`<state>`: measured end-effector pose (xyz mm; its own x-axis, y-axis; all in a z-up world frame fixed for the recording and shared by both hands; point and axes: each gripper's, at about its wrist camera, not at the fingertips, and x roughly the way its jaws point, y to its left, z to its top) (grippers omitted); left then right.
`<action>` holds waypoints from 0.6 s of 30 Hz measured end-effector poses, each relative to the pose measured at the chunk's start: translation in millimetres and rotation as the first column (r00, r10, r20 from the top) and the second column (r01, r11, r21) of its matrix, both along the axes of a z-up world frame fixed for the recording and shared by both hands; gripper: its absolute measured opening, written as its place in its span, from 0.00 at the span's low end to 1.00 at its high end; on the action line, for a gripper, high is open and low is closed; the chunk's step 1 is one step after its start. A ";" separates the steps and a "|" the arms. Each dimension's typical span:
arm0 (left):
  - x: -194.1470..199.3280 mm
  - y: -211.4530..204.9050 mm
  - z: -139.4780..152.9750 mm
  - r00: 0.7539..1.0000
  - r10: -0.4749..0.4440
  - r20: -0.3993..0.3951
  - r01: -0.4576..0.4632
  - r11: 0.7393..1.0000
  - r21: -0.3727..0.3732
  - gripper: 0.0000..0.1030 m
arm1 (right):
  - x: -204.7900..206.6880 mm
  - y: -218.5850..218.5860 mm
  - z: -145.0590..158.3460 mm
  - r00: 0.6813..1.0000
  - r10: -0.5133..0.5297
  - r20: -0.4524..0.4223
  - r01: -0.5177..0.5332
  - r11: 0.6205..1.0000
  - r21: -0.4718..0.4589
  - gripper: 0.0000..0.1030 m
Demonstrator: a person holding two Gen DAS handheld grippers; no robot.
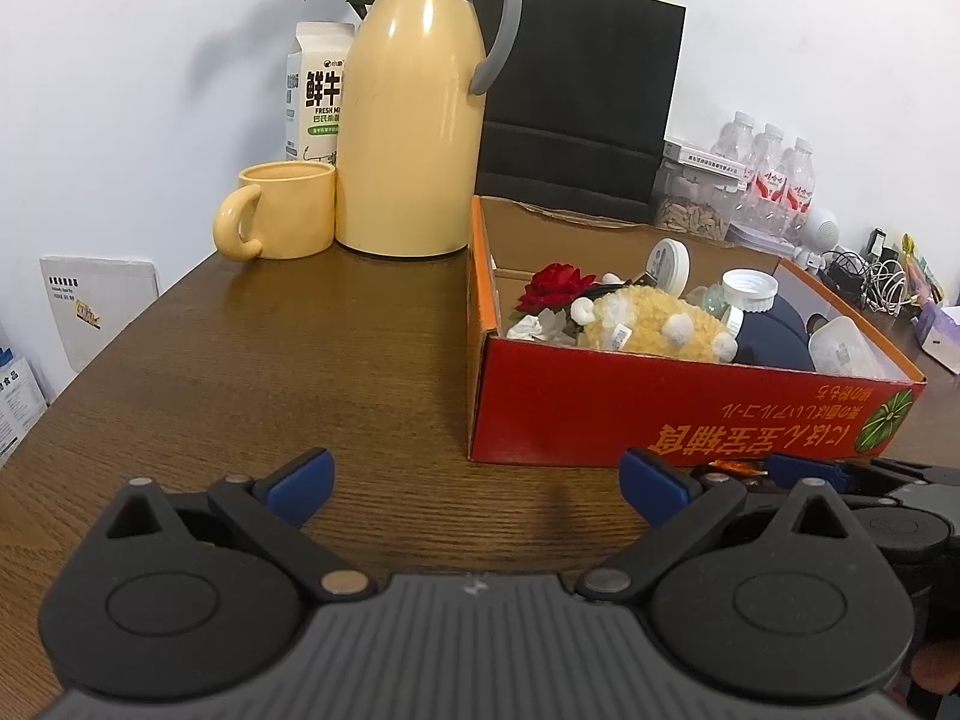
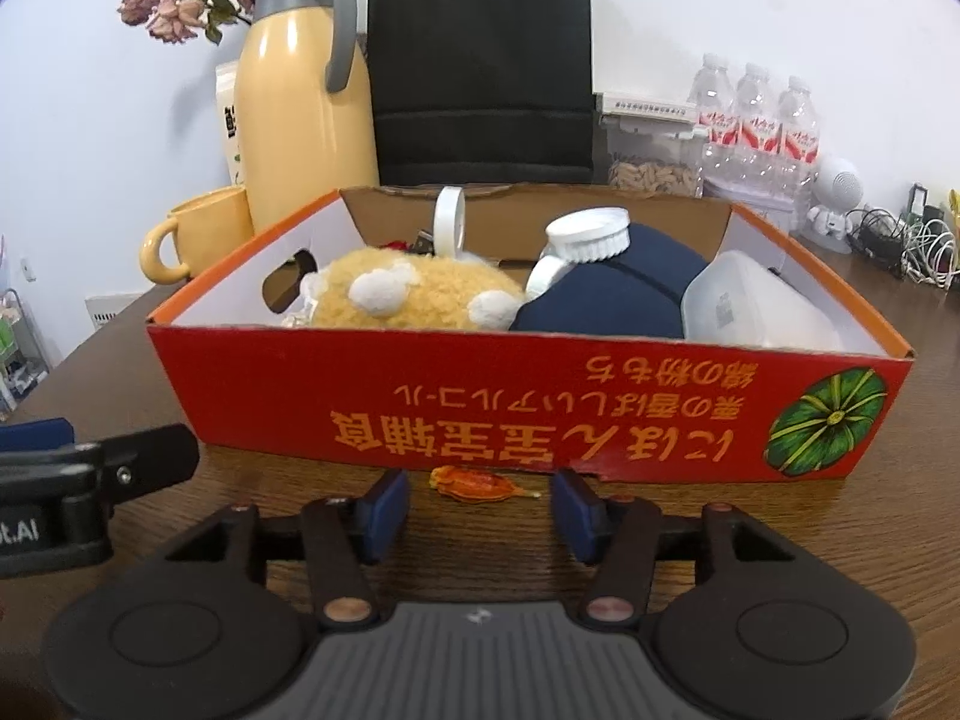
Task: Organize objects
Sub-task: 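Grasp the small orange item with the right gripper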
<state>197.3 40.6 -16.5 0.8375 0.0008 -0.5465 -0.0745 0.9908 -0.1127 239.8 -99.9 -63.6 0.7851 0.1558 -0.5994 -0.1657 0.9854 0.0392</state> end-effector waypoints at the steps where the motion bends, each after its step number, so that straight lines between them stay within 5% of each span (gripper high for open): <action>1: 0.2 0.2 -0.2 1.000 0.001 -0.002 -0.001 1.000 -0.001 1.00 | 0.1 1.5 0.0 1.000 0.001 0.003 -0.001 1.000 -0.006 0.38; 18: 3.7 6.3 -2.4 1.000 0.017 -0.016 -0.017 1.000 -0.018 1.00 | -27.2 -5.3 6.9 0.996 0.054 0.069 -0.055 0.998 0.012 0.37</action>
